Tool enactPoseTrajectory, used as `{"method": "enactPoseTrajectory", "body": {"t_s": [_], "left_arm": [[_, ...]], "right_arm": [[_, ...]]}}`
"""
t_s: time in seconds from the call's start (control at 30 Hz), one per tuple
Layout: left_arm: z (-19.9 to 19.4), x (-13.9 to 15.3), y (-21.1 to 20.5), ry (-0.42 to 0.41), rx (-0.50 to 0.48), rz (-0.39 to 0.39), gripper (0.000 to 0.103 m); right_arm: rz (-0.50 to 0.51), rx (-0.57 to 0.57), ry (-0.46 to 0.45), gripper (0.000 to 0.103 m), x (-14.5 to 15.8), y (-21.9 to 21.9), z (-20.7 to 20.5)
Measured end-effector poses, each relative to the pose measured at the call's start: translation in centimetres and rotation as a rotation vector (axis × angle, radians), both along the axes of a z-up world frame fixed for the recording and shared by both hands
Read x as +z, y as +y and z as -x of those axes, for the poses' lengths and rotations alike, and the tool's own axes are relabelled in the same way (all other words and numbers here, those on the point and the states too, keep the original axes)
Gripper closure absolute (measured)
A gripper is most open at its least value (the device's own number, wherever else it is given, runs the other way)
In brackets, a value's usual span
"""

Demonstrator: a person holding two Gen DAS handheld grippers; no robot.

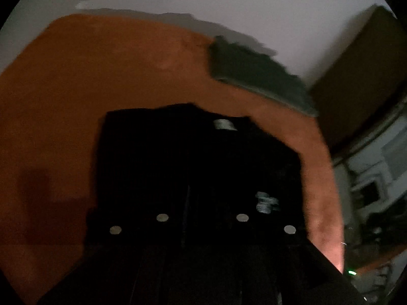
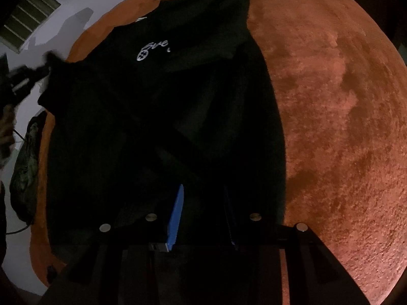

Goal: Fold clothes

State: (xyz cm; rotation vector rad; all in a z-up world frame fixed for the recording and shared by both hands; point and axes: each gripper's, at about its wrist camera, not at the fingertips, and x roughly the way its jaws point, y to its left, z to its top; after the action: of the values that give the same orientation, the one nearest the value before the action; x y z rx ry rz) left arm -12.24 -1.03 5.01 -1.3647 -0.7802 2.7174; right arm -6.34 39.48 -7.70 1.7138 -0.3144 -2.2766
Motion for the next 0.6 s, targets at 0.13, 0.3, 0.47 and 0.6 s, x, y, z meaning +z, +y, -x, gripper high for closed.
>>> {"method": "enactPoseTrajectory", "body": {"t_s": [0.13, 0.3, 0.47, 0.6], "left_arm": [[-4.5, 2.4, -4.5, 0.112, 0.075, -0.096, 0.034], [-6.4, 1.1, -11.1, 0.027, 0.235, 0.078, 0.029], [-6.5, -4.3, -11.7, -0.087, 0.194, 0.243, 0.029], [-5.4, -7.4, -8.4, -0.104, 0.075, 0.298, 0.029]], "right_arm": [[0.006, 0.037, 0.037, 0.073, 1.9, -1.1, 1.1], [0.026, 0.129, 0.117, 0.072, 5.7, -3.7, 3.9], [0.12, 0.308, 0.213, 0.072, 9.3, -11.1, 9.4], [0.219, 0.374, 0.198, 0.072, 8.9, -18.2, 13.1]]}}
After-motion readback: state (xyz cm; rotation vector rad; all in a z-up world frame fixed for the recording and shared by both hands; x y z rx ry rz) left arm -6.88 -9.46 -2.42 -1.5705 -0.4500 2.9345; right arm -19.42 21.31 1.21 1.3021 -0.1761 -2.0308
